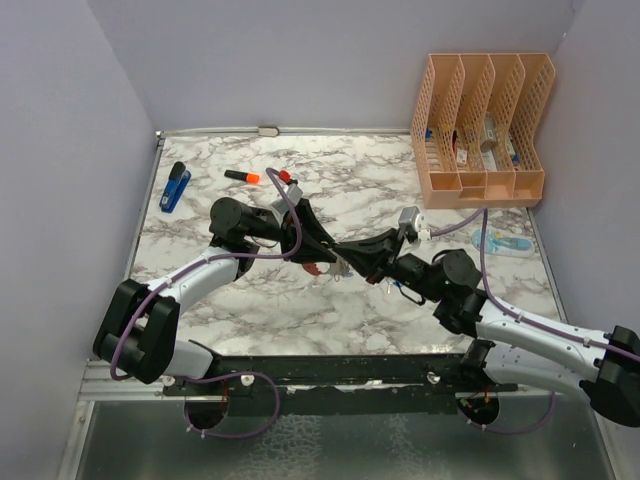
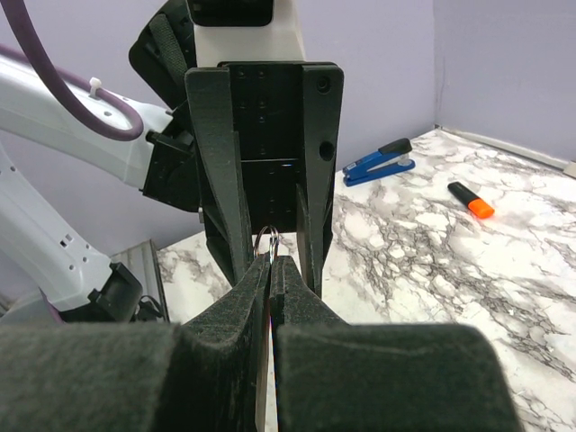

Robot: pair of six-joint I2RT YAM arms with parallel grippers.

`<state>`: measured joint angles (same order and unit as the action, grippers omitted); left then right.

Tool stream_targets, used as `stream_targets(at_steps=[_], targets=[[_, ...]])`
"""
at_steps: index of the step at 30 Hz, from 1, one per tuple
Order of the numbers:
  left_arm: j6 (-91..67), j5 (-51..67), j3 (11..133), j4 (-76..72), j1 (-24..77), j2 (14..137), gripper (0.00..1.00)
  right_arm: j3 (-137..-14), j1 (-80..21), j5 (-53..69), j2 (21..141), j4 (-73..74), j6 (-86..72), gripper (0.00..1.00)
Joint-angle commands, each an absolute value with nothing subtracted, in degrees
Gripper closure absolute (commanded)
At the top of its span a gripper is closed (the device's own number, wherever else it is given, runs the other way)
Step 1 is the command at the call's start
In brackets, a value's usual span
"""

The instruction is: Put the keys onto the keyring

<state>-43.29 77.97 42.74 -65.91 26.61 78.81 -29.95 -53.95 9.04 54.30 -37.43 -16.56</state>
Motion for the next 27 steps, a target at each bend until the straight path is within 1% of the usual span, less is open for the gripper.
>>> stream_targets(at_steps=[1, 11, 21, 22, 24, 25, 27], targets=[[-42.5, 78.66, 44.44, -65.84, 26.47, 77.98, 0.65, -31.46, -54.58, 10.21, 54.17, -40.55, -16.12, 0.99], [-43.13, 78.23, 44.56, -66.07, 26.46, 77.95, 0.66, -30.93, -54.93, 9.86, 54.34, -40.86, -16.09, 0.99], [-46.04, 78.46, 44.67, -69.59, 26.2, 77.73, 0.66, -30.6, -55.11, 9.08, 54.39, -40.87, -16.08, 0.99], [-46.03, 78.46, 44.65, -69.56, 26.19, 77.71, 0.69, -30.51, -55.11, 9.06, 54.28, -40.87, -16.07, 0.99], [-45.06, 78.39, 44.59, -68.38, 26.15, 77.86, 0.77, -30.54, -55.11, 9.14, 54.04, -40.87, -16.11, 0.99], [-44.07, 78.32, 44.61, -67.13, 26.16, 77.86, 0.8, -30.71, -55.11, 9.22, 53.97, -40.87, -16.21, 0.99], [-42.96, 78.0, 44.6, -65.5, 26.14, 77.91, 0.8, -30.9, -55.19, 9.33, 53.94, -40.63, -16.22, 0.99]])
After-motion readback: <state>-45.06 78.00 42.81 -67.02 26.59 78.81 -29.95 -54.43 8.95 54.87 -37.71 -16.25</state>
